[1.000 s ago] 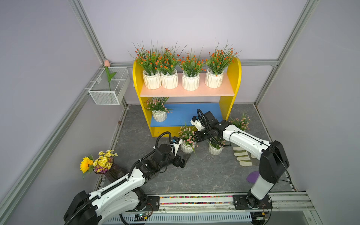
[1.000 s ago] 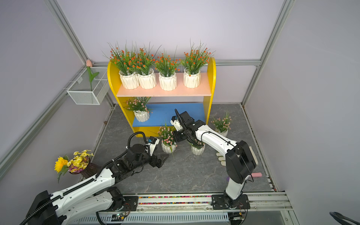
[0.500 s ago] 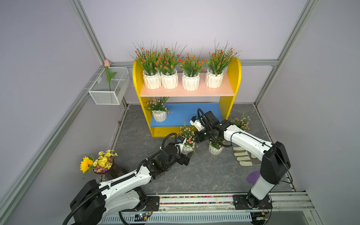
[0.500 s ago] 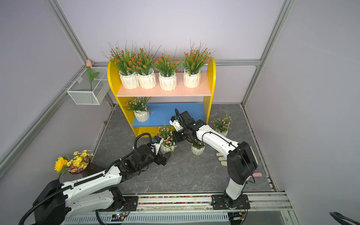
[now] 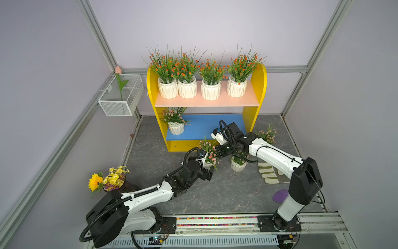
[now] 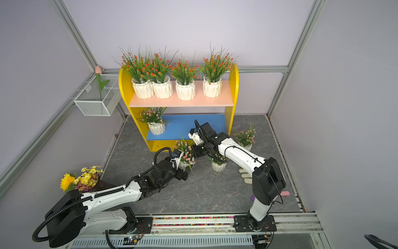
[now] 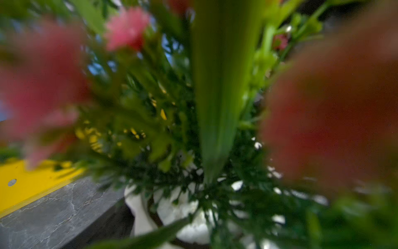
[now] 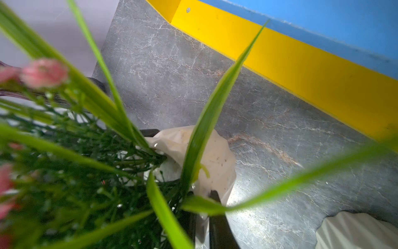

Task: Place the baby's breath potted plants on the rack by color
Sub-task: Pick up the baby's breath potted plant from the center of the board.

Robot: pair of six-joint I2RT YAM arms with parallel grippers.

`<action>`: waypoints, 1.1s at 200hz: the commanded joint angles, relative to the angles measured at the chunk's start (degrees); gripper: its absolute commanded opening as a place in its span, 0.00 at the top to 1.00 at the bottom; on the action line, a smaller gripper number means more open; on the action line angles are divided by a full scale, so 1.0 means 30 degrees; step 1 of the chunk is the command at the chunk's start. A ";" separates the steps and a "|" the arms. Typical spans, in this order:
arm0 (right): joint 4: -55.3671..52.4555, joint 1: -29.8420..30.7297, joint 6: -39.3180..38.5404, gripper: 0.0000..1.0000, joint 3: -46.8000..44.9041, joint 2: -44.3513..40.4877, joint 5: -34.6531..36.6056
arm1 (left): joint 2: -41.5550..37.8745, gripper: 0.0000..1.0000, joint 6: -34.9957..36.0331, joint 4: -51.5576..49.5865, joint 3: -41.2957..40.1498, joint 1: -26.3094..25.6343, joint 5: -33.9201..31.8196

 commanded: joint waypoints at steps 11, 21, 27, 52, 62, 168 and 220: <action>0.1087 0.0268 0.0195 0.90 -0.0100 -0.1316 -0.2398 | -0.0117 0.00 0.0312 0.1574 0.0271 -0.0245 -0.0191; 0.1126 0.0266 0.0205 0.90 -0.0159 -0.1380 -0.2496 | -0.0390 0.00 0.0305 0.1905 -0.0017 -0.0245 -0.0348; 0.1219 0.0265 0.0267 0.90 -0.0206 -0.1410 -0.2662 | -0.0522 0.00 0.0290 0.2001 -0.0116 -0.0261 -0.0466; 0.1640 0.0260 0.0543 0.90 -0.0476 -0.1658 -0.3127 | -0.0703 0.00 0.0397 0.1660 -0.0082 -0.0260 -0.0458; 0.1751 0.0256 0.0628 0.90 -0.0559 -0.1728 -0.3238 | -0.0723 0.00 0.0391 0.1582 -0.0047 -0.0260 -0.0429; 0.3271 0.0482 0.2050 0.90 -0.1584 -0.2536 -0.4470 | 0.0160 0.00 0.0195 0.2283 0.0071 -0.0245 -0.0375; 0.3663 0.0531 0.2337 0.90 -0.2094 -0.3058 -0.4234 | 0.0320 0.08 0.0175 0.2068 0.0189 -0.0245 -0.0416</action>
